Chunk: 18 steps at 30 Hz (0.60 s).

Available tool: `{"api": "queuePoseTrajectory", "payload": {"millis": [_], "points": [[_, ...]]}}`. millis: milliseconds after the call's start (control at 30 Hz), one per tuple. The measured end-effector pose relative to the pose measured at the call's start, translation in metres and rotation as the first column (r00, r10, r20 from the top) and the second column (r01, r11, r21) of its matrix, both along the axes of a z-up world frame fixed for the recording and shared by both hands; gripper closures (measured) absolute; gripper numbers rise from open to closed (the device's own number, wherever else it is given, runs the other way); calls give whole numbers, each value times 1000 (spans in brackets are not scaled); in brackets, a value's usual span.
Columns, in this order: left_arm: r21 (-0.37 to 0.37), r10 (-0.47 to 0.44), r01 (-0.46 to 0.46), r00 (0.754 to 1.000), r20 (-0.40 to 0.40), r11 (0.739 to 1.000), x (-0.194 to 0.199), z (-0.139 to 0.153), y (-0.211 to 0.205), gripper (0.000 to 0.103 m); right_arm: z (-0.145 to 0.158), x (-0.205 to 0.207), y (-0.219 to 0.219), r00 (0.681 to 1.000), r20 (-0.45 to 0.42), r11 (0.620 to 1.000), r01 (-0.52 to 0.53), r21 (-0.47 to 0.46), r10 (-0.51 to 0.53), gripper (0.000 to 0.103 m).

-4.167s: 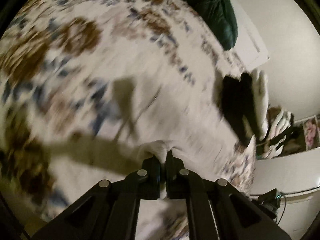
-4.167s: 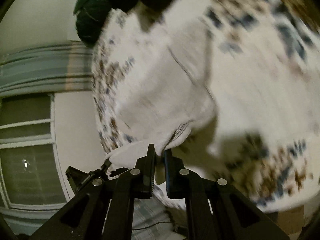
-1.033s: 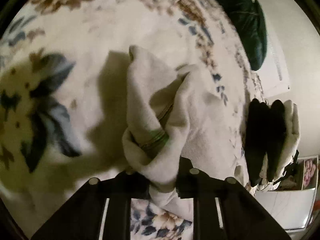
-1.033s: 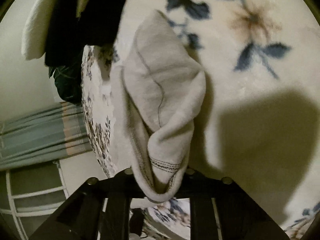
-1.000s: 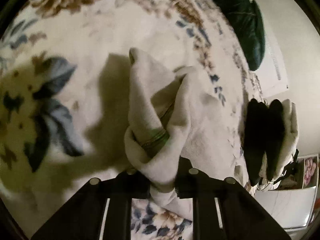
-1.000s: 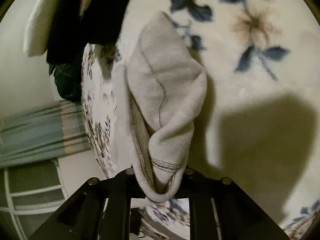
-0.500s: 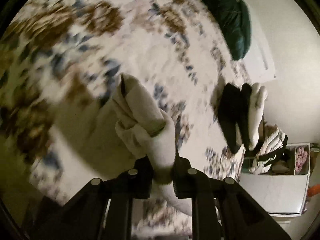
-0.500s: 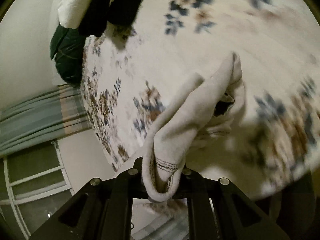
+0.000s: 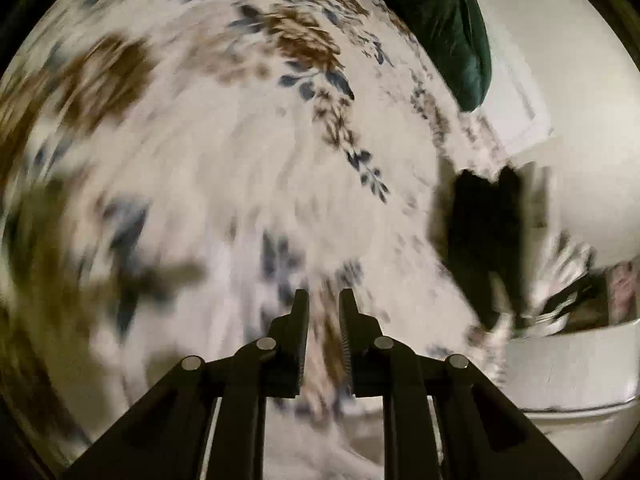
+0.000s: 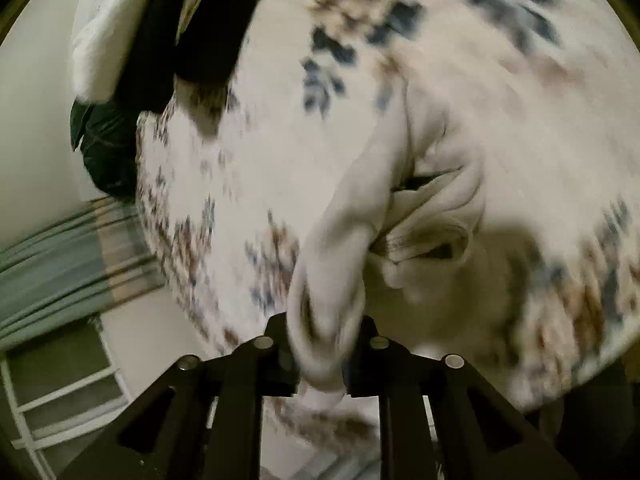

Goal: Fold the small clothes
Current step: 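Lift and fold the grasped shirt edge over with both grippers, then release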

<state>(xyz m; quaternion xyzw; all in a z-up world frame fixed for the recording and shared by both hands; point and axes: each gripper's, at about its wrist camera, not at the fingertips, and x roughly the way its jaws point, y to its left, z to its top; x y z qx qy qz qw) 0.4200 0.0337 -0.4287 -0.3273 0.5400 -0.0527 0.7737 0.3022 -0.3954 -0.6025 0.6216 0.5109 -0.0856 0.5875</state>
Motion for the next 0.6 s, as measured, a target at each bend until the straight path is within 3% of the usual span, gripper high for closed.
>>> {"api": "queuePoseTrajectory", "payload": {"millis": [33,67,100,200,267,333,467,600], "points": [[-18,-13,13,1000,9,1000,12,-2,-1,89,-8,17,-7,1000,26,1000,2,-11,-2,64],[-19,-27,28,1000,9,999,20,-2,-2,89,-10,23,-10,1000,25,1000,1,-29,0,47],[17,-45,45,999,9,999,24,3,-2,88,-11,30,-15,1000,30,999,5,-42,-3,40],[67,-115,114,993,15,991,12,12,3,73,-3,36,-18,997,53,996,-43,-77,47,38],[102,-161,161,987,-9,982,-8,8,9,53,5,35,-16,991,33,984,-120,-135,126,38],[123,-197,201,979,-48,972,-21,-4,10,49,10,34,-11,978,-1,957,-204,-206,208,38],[65,-313,324,940,-137,944,-28,-47,7,49,12,54,2,915,-46,857,-393,-332,402,36],[4,-402,410,896,-190,912,-25,-86,-6,49,6,94,21,798,-70,700,-563,-439,598,28]]}}
